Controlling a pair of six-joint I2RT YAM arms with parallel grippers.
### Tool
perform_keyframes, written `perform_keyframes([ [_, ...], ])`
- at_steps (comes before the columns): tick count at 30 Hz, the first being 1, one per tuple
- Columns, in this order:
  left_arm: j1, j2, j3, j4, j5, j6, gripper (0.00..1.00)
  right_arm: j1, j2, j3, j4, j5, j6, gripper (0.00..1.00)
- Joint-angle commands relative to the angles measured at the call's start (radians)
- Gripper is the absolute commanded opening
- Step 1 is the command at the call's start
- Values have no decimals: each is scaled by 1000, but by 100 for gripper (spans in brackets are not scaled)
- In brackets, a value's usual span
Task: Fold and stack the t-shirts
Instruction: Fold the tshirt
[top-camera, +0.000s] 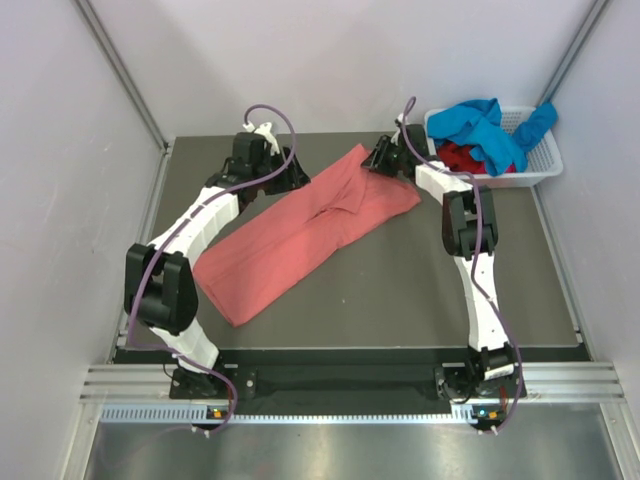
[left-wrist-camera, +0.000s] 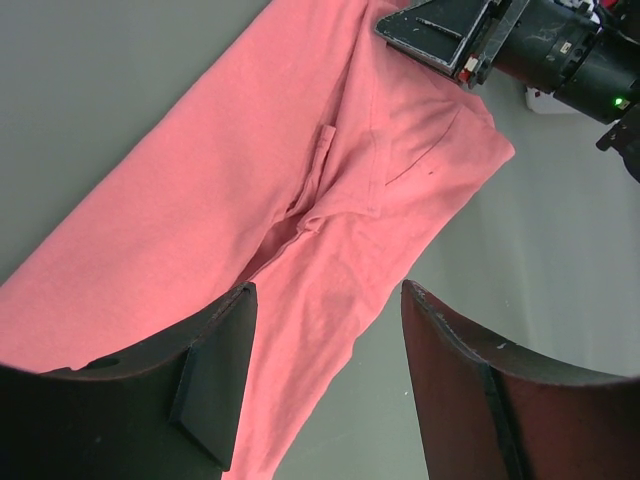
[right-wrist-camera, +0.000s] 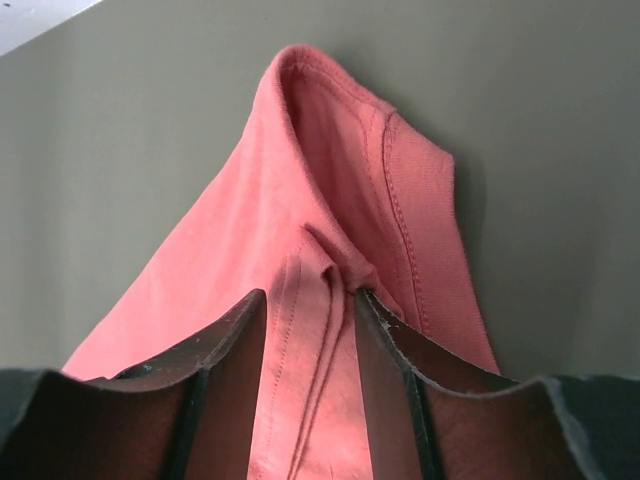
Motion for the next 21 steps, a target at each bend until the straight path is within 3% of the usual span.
perform_keyframes([
  [1,14,-61,14,5,9,16,64,-4,33,64,23,-1,12,41],
  [5,17,-61,13,3,10,14,64,-1,44,90,48,-15,37,36],
  [12,24,-56,23,2,26,2,64,9,28,138,60,-24,83,13],
  [18,29,-55,42,-12,30,2,64,9,-41,87,62,-13,97,9],
  [21,32,-53,46,-15,32,-4,64,10,-44,94,53,-41,100,0],
])
